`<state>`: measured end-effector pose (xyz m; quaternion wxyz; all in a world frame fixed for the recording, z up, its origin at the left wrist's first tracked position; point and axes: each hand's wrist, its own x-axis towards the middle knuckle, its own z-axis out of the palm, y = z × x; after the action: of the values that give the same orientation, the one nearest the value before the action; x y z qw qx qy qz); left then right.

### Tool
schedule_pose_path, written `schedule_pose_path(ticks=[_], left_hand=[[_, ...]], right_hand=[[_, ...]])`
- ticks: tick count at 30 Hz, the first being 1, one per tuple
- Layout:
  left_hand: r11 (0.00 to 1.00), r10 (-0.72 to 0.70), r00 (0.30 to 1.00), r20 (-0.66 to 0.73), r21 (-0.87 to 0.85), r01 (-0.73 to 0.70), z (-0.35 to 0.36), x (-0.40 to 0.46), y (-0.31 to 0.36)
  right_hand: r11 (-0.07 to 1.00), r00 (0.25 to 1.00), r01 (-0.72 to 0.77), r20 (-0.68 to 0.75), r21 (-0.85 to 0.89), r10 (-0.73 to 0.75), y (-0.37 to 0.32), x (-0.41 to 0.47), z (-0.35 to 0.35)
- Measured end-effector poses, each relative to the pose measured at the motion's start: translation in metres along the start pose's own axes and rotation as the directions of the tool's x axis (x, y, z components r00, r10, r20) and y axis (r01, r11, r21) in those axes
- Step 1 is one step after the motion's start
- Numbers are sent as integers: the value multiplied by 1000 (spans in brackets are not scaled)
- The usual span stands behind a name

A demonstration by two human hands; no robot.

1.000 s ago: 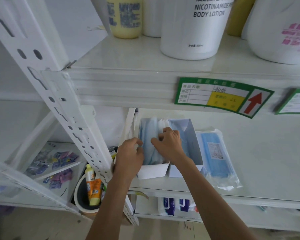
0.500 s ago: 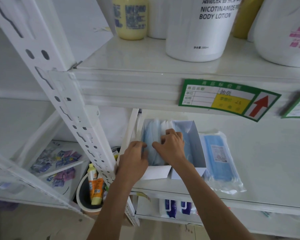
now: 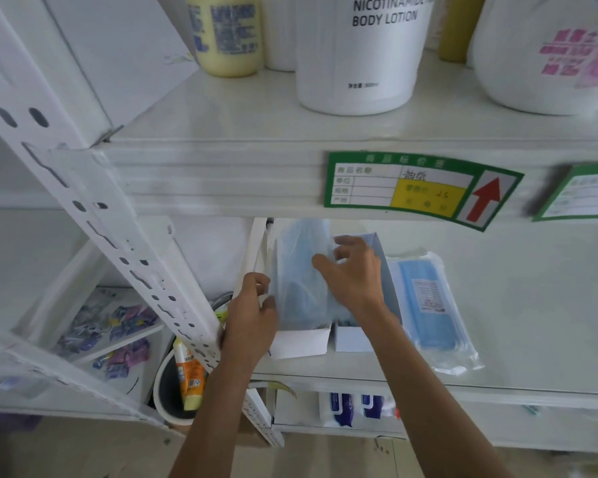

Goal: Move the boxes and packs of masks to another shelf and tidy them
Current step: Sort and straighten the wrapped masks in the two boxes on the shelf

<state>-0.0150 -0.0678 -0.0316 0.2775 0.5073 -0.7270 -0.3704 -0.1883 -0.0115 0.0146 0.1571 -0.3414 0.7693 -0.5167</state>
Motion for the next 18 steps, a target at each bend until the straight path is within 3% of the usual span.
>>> schedule_pose_path(ticks=[5,10,15,18], left_hand=[[999,44,999,-6,-3,-44,4,-2,-3],[980,176,982,-62,106,-169,11,-11,3],[974,156,988,16,161,-157,11,-4,-2],[948,234,972,20,216,-232,13,-3,-5]], right_hand=[[988,992,-116,-34,101,120,14,13,-54],[949,971,-161,-129,270,202,42,16,-102],[928,964,-221,-79,299,255,65,5,-117],[912,958,-258,-39,319,285,75,0,-114]])
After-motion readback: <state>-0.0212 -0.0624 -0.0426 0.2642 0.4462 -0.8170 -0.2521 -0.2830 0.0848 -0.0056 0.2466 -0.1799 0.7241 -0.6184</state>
